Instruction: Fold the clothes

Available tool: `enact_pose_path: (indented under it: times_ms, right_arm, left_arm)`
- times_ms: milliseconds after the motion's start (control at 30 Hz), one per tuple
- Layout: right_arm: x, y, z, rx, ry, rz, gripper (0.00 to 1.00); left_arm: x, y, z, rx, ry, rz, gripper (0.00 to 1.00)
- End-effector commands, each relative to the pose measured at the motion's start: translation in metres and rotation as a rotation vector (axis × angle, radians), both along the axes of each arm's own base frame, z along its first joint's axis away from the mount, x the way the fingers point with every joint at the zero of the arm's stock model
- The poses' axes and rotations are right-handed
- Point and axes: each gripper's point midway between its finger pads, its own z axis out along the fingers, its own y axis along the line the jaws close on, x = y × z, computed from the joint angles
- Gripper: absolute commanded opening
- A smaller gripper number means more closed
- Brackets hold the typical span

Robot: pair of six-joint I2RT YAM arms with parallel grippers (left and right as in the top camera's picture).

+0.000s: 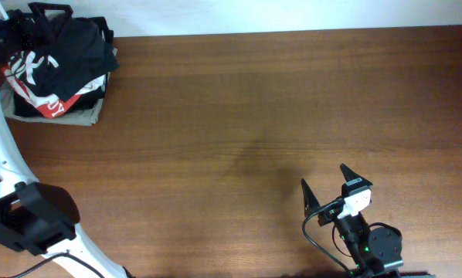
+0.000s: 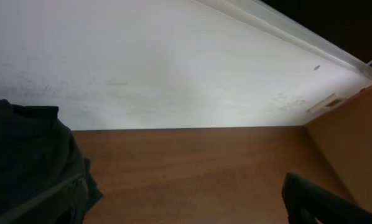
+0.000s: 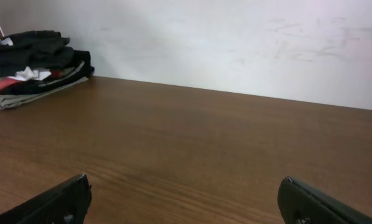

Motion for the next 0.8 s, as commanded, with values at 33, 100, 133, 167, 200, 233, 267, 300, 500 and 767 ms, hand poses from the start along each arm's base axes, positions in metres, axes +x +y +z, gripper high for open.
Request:
enact_pose_path:
  times_ms: [33,100,133,167,200,233,267,300,500,767]
  right_arm:
    - [0.000,0.000,-0.002,0.000,0.004,-0.004,0.99]
    - [0.000,0.000,-0.002,0.000,0.004,-0.004,0.99]
    - [0.000,0.000,-0.002,0.000,0.004,-0.004,0.99]
    - [0.000,0.000,-0.002,0.000,0.004,-0.004,0.99]
    - [0.000,0.000,-0.002,0.000,0.004,-0.004,0.99]
    - [0.000,0.000,-0.002,0.000,0.004,-0.004,0.99]
    - [0.000,0.000,-0.002,0.000,0.004,-0.004,0.99]
    - [0.000,0.000,-0.002,0.000,0.004,-0.004,0.99]
    - [0.000,0.000,-0.002,0.000,0.004,-0.004,0.99]
    - [0.000,0.000,-0.002,0.000,0.004,-0.004,0.99]
  left_arm:
    - [-0.006,-0.001,0.011,0.010,-0.029,-0.011,0.99]
    - [-0.006,-0.001,0.011,0.010,-0.029,-0.011,0.99]
    - [-0.006,-0.001,0.011,0.010,-0.029,-0.011,0.99]
    - [-0.006,-0.001,0.011,0.010,-0.029,-0.011,0.99]
    - [-0.006,-0.001,0.011,0.010,-0.029,-0.011,0.99]
    - [-0.006,-0.001,0.011,0.010,-0.029,-0.011,0.99]
    - [-0.006,-0.001,0.011,0.010,-0.029,-0.011,0.99]
    - [-0.006,-0.001,0.011,0.010,-0.029,-0.012,0.99]
    - [-0.004,-0.003,0.007,0.007,-0.022,-0.016,0.99]
    - [-0.017,-0.024,0.025,0.029,-0.044,-0.032,0.99]
